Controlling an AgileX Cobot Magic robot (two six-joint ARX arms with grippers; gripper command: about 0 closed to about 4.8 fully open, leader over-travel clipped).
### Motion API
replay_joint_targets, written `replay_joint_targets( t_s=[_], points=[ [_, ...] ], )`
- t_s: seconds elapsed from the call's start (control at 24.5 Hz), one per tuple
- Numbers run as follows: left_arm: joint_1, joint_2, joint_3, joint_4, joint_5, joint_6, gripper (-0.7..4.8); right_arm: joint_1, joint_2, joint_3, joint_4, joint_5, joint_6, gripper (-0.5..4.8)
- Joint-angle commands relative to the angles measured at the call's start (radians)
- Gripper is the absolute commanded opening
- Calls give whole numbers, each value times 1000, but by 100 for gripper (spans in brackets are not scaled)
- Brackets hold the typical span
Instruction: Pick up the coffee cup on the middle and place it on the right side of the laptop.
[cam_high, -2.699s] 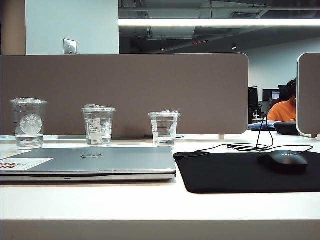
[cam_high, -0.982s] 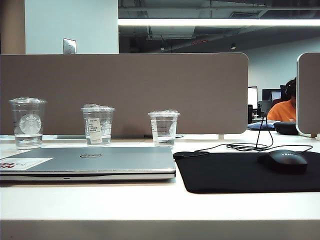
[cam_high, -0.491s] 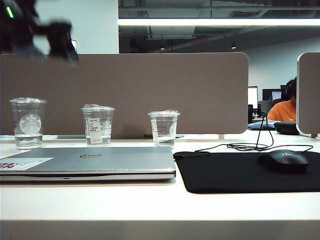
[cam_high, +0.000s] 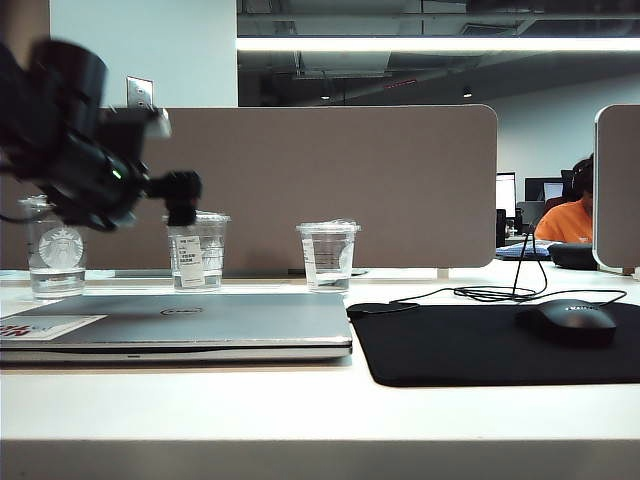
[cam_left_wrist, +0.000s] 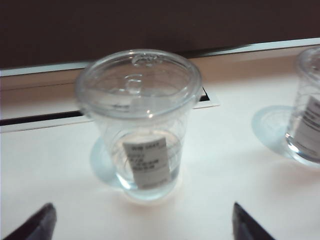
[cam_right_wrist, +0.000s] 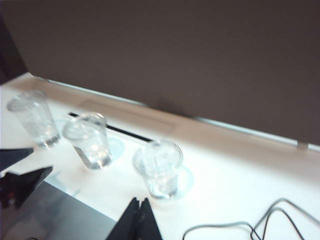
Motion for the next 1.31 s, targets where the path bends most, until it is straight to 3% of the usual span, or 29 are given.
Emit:
replay_joint_targets(
  t_s=[0.04, 0.53, 0.74, 1.19, 1.31],
  points=[
    [0, 81, 82, 24, -22, -11, 479, 1, 26, 7, 18, 6, -6, -5],
    [19, 377, 449, -55, -69, -51, 479, -2, 126, 7, 38, 6, -61, -5],
    [42, 414, 503, -92, -51, -95, 479, -5, 127, 7, 40, 6, -61, -5],
    [49, 415, 501, -4, 20, -90, 470, -6, 132, 7, 36, 23, -65, -5],
    [49, 415, 501, -4, 20, -90, 336, -6, 132, 7, 36, 26, -65, -5]
  ],
)
